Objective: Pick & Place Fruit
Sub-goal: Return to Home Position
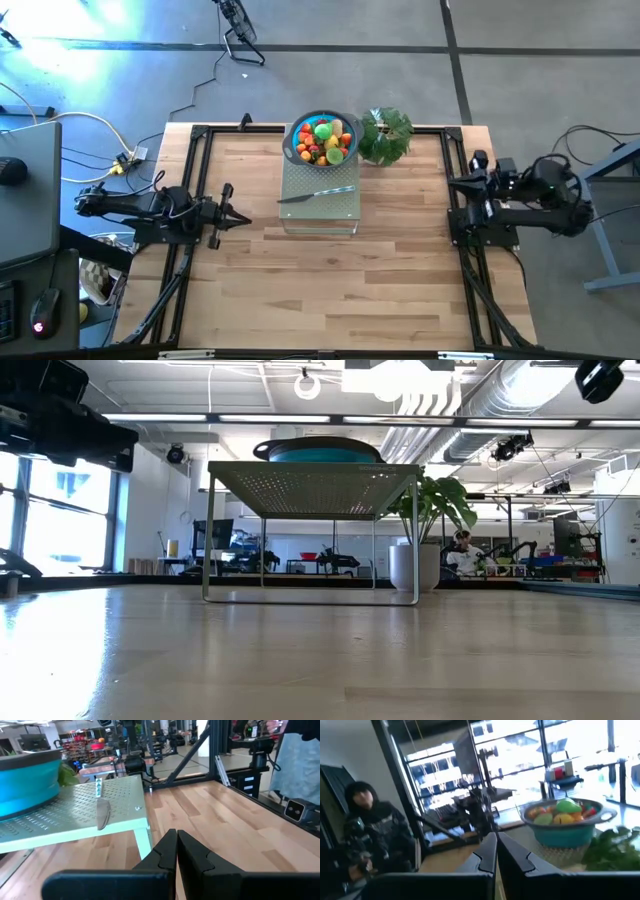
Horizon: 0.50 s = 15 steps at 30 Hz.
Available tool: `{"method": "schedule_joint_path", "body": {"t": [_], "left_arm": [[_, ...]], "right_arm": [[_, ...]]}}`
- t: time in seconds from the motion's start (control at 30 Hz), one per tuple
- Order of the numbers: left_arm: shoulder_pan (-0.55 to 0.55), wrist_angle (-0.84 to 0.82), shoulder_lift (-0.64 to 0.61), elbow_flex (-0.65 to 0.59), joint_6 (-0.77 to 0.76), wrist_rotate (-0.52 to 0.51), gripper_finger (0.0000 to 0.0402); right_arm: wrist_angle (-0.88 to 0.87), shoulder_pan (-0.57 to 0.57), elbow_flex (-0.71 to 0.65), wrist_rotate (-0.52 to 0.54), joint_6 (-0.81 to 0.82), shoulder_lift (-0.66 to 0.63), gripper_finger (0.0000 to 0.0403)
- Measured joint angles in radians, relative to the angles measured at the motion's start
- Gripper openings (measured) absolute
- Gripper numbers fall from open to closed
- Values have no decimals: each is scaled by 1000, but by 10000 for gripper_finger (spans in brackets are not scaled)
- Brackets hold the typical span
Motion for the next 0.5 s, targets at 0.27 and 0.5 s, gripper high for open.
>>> {"method": "schedule_joint_path", "body": {"t": [0.27,0.5], "left_arm": [[0,-8,0,0,0,-3,8],[0,-1,0,0,0,-4,8]], "right_arm": [[-4,0,-17,39,-50,5,6],[101,0,-75,75,-99,0,6]]}}
